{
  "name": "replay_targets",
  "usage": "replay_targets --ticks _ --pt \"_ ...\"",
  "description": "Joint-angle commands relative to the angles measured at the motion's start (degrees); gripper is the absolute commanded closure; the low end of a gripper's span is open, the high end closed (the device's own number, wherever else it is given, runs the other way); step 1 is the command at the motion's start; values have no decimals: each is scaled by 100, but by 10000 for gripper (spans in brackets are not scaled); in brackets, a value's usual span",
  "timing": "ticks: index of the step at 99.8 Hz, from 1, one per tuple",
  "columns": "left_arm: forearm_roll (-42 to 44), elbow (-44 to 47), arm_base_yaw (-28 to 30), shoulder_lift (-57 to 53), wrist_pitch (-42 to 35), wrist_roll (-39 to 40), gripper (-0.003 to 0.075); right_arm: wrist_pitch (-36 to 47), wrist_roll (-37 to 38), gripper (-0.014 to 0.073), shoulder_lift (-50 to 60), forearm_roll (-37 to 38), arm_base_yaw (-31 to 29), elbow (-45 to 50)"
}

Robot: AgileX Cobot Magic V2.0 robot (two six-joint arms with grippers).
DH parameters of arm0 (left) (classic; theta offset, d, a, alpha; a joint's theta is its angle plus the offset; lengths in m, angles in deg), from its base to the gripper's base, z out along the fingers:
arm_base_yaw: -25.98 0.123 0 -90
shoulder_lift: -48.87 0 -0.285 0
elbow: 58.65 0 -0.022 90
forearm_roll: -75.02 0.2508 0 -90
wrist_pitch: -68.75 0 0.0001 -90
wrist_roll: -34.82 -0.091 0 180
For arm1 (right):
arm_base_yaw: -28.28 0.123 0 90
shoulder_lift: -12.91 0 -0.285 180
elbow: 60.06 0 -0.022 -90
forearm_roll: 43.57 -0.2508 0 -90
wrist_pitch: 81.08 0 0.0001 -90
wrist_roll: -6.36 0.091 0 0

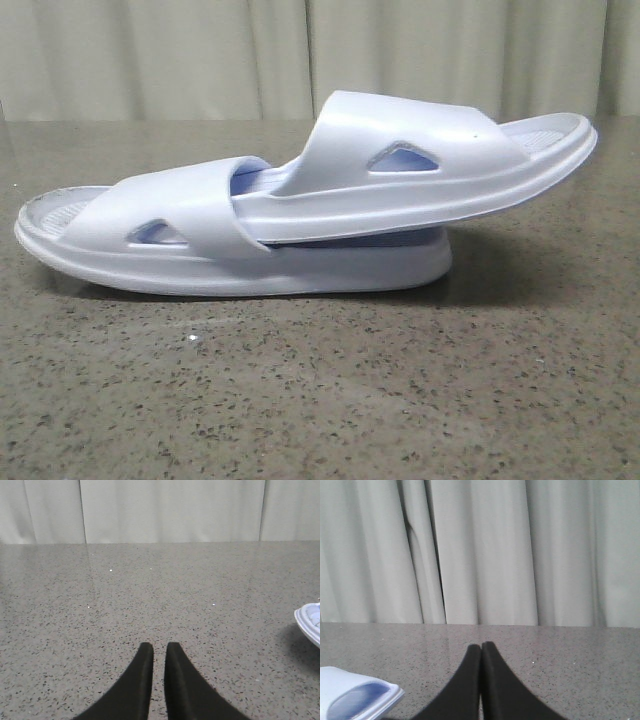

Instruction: Insert blue slippers together front up

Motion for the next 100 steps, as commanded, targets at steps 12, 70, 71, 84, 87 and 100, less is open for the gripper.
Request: replay_targets --ticks 12,70,71,84,87,100 --pt "-64 58 9 -173 -486 66 704 212 -66 701 99 -58 13 -143" --pt "-64 58 9 -173 -486 66 704 -170 5061 701 99 4983 13 -23" --pt "-64 58 9 -173 -486 66 704 -170 5145 701 99 5155 13 -23" --pt "-64 58 9 -173 -486 66 704 -74 6777 701 99 6685 13 79" --pt "-64 58 9 -173 -486 66 704 -64 7126 701 99 7020 13 126" --pt "-64 58 9 -173 -486 66 704 73 7768 701 99 7660 13 341"
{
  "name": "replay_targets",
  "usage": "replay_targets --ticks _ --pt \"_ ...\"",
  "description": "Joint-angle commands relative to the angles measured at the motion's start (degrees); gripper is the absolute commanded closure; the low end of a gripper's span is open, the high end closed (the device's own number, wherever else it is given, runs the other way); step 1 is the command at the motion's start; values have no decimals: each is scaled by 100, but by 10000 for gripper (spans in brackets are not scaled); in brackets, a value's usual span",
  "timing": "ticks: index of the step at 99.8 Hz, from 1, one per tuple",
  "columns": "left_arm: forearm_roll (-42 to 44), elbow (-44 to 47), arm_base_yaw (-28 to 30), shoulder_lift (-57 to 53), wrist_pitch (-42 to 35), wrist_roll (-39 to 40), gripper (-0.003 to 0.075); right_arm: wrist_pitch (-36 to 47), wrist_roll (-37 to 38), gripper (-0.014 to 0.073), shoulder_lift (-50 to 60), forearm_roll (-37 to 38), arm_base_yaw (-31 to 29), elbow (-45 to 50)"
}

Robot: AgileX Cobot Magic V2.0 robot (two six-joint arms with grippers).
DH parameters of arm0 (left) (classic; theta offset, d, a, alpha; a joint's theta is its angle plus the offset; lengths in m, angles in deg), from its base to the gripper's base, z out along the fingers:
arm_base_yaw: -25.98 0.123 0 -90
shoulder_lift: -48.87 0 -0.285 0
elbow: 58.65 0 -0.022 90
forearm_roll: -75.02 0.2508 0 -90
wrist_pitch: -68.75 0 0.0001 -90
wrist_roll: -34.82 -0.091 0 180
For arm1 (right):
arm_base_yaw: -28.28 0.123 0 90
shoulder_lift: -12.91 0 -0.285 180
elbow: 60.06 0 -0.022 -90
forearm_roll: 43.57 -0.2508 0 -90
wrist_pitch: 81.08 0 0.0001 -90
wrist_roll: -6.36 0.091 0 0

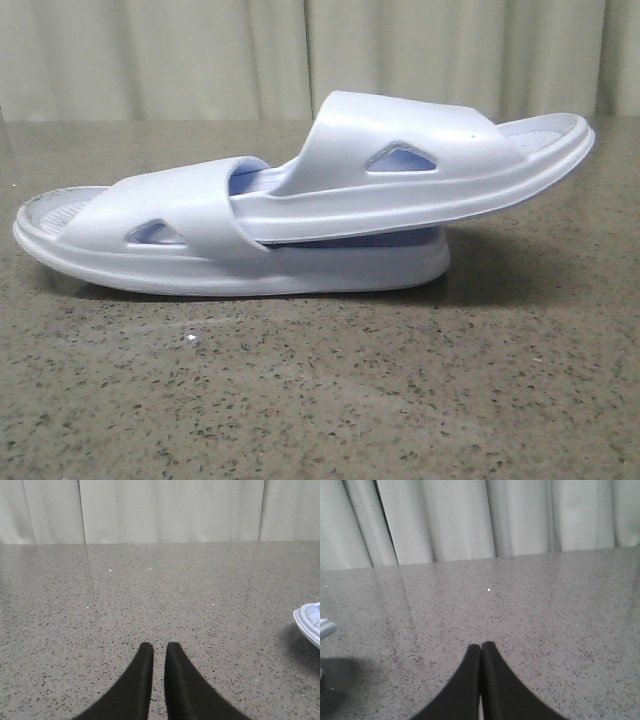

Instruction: Insert blue slippers together front up

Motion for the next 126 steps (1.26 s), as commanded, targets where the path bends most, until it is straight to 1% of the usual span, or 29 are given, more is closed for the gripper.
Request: replay_targets --ticks 1,18,34,66,126 --pt "-55 58 9 -173 -486 66 704 616 499 701 99 519 13 1" --pt "-55 58 9 -173 -486 66 704 1235 511 701 120 499 13 415" --pt "-55 58 9 -173 -486 66 704 1584 511 701 120 453 13 694" --pt "-55 58 9 -173 -486 66 704 1455 511 701 120 453 13 711" --pt "-55 58 9 -173 -486 66 704 1455 511 701 120 453 13 711"
